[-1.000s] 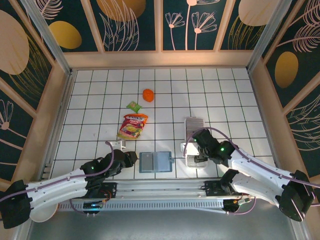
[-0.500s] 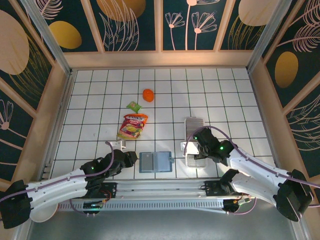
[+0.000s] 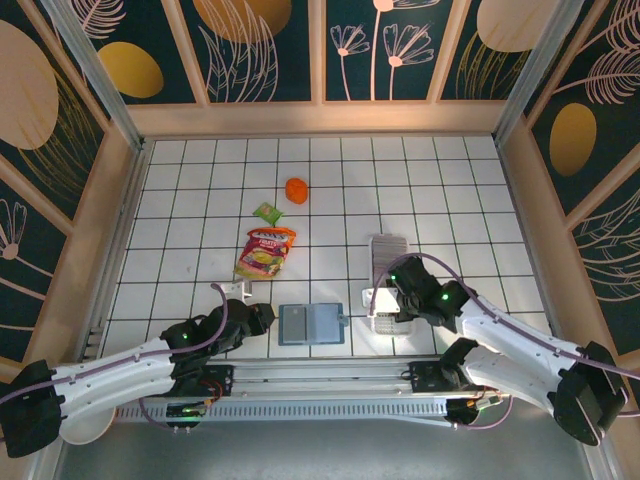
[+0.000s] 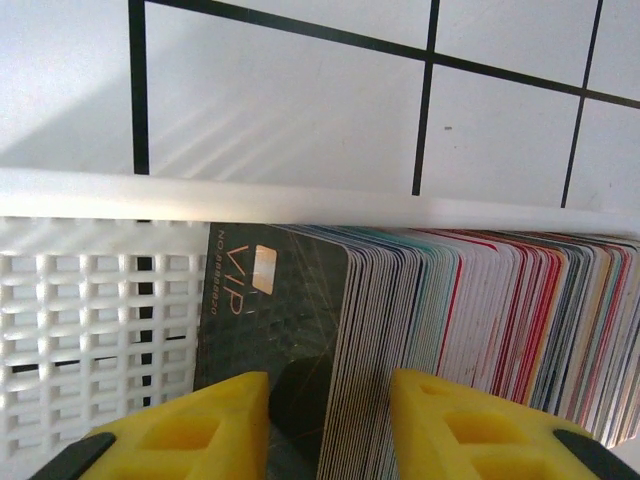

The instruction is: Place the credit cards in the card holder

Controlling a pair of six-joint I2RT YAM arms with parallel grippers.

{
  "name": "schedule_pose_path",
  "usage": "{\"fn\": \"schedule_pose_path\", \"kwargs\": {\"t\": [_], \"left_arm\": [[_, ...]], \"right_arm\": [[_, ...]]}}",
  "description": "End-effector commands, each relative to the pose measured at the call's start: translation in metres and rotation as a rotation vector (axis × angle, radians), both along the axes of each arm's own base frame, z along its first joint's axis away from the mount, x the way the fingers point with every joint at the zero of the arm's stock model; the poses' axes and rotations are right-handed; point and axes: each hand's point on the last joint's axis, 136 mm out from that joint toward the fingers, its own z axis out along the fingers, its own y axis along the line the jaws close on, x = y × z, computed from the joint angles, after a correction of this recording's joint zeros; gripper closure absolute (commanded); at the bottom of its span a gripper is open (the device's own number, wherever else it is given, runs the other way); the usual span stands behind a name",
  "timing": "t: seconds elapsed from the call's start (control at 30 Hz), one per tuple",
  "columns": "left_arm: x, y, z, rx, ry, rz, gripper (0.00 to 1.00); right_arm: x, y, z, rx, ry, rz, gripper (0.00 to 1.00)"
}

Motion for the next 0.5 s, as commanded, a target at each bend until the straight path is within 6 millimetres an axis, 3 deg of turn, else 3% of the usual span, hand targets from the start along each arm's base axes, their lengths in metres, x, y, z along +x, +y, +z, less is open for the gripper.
{"fn": "schedule_pose_path", "kwargs": {"t": [0.0, 0.2, 0.47], "left_arm": [[-0.0015, -0.0006, -0.0034, -0.012, 0.011, 0.001, 0.86], [-0.0018, -0.0006, -0.0039, -0.011, 0.014, -0.001, 0.87], [-0.0025, -0.0010, -0.0046, -0.013, 0.017, -0.002, 0.87]], "right_arm": [[0.0106, 0.0004, 0.0189, 0.012, -0.059, -0.008, 0.69], [0.0073, -0.0002, 0.0194, 0.012, -0.041, -0.007, 0.80], [0.0073, -0.0002, 0.0259, 0.021, -0.037, -0.020, 0.86]]}}
